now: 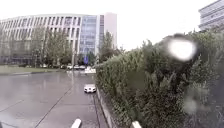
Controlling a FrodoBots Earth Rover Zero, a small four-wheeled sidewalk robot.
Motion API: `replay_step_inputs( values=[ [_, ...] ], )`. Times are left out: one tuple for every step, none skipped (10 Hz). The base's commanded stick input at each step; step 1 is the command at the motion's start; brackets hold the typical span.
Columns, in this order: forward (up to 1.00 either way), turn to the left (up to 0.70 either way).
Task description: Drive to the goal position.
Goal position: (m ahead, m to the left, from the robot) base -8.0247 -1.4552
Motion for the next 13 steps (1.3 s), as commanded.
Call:
replay_step_inputs(
  values=[
    [0.04,0.0],
    [0.04,0.0],
    [0.04,0.0],
    [0.04,0.0],
    [0.04,0.0],
    [0.04,0.0],
    [0.04,0.0],
    [0.04,0.0],
    [0.04,0.0],
    [0.04,0.0],
    [0.04,0.0],
    [0.04,0.0],
    [0.04,0.0]
  ],
)
